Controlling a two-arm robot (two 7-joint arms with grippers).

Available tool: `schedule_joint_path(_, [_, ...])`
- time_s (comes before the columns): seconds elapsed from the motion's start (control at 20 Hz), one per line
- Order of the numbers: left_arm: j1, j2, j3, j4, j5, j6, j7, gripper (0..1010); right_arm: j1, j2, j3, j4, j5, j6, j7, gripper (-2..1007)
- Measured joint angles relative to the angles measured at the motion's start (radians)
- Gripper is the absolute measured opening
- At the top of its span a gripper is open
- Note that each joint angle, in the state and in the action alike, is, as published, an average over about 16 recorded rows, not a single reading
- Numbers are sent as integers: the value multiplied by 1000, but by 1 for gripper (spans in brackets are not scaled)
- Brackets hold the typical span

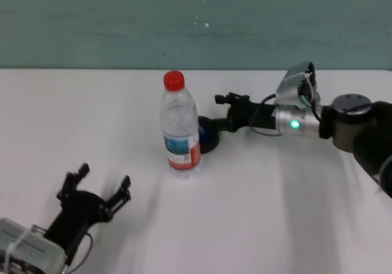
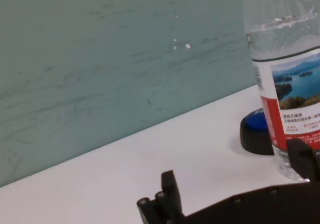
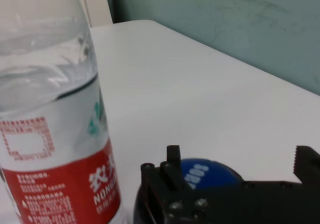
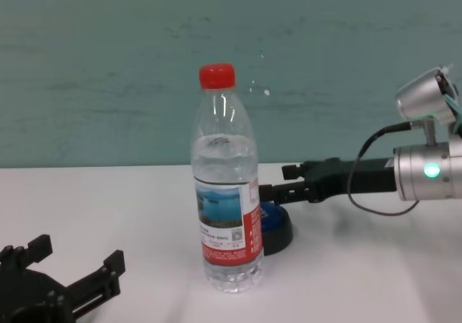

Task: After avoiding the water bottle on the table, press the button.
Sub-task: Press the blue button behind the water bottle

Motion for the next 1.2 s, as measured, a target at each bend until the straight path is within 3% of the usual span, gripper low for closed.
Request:
schedule_joint_path(0.45, [0,0,0,0,0,0,0,1000,-57,23,21,-92,-16,39,-29,1004])
schedule_joint_path(1.2, [0,0,0,0,0,0,0,1000,-81,32,32,-125,-29,58,-46,1004])
